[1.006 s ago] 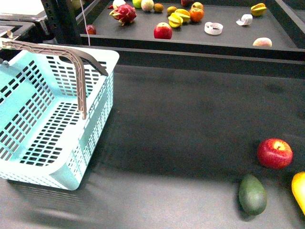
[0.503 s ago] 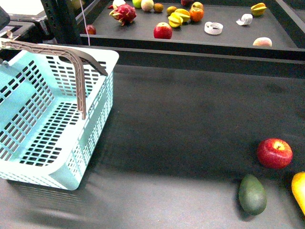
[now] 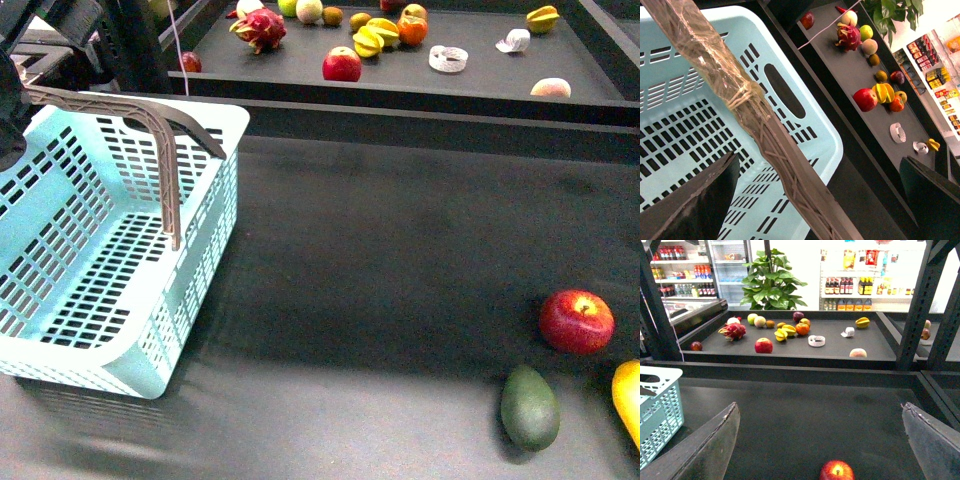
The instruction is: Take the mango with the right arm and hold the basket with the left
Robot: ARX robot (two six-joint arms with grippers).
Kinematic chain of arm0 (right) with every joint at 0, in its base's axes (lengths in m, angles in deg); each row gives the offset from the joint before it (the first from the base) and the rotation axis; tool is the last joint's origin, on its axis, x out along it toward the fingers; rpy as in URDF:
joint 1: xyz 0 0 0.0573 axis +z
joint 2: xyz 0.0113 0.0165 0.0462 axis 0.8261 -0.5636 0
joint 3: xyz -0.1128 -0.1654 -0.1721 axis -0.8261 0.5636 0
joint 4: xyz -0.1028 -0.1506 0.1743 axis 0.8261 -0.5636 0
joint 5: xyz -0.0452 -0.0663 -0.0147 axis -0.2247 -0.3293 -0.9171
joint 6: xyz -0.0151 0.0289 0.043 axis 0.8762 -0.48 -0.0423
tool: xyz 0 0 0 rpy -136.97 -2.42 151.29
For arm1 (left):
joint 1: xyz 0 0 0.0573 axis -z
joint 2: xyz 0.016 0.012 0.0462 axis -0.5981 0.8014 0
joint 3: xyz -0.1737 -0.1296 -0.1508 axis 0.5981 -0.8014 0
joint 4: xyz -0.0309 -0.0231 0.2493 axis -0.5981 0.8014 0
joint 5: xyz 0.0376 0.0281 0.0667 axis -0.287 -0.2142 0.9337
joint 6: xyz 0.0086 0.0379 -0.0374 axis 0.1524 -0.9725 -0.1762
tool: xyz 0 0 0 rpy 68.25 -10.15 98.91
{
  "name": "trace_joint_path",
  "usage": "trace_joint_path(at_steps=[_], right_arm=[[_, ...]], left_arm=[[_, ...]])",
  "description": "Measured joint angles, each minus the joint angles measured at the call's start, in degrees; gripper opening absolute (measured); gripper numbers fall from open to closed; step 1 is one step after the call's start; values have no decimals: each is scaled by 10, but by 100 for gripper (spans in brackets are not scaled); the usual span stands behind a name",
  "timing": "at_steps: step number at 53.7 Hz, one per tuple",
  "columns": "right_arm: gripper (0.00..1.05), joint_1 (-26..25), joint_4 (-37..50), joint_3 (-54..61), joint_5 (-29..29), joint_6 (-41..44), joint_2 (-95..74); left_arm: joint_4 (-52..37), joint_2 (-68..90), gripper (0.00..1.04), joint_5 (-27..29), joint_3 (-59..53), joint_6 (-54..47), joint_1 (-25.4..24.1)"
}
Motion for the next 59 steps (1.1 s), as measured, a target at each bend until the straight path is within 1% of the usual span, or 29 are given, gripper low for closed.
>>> trace_joint_path(at_steps=[9, 23, 32, 42, 44, 45, 47, 50, 52, 59], right_arm=[[97, 0, 0, 0, 0, 0, 0], [97, 0, 0, 0, 0, 0, 0], [97, 0, 0, 0, 0, 0, 0], [97, 0, 0, 0, 0, 0, 0], [97, 0, 0, 0, 0, 0, 0], [97, 0, 0, 0, 0, 0, 0], [97, 0, 0, 0, 0, 0, 0], [97, 0, 0, 0, 0, 0, 0], [97, 0, 0, 0, 0, 0, 0], [97, 0, 0, 0, 0, 0, 0]], left_arm=[[0, 44, 99, -14, 40, 28, -14], [5, 94, 99, -15, 98, 73, -38], [19, 130, 99, -19, 143, 89, -42], [26, 149, 99, -23, 165, 103, -41], [28, 150, 93, -25, 166, 104, -42], [28, 150, 88, -28, 166, 107, -41], [28, 151, 81, -31, 167, 109, -42], [28, 153, 64, -36, 167, 112, -41], [28, 153, 56, -37, 167, 113, -41], [32, 154, 31, -45, 165, 114, -41]])
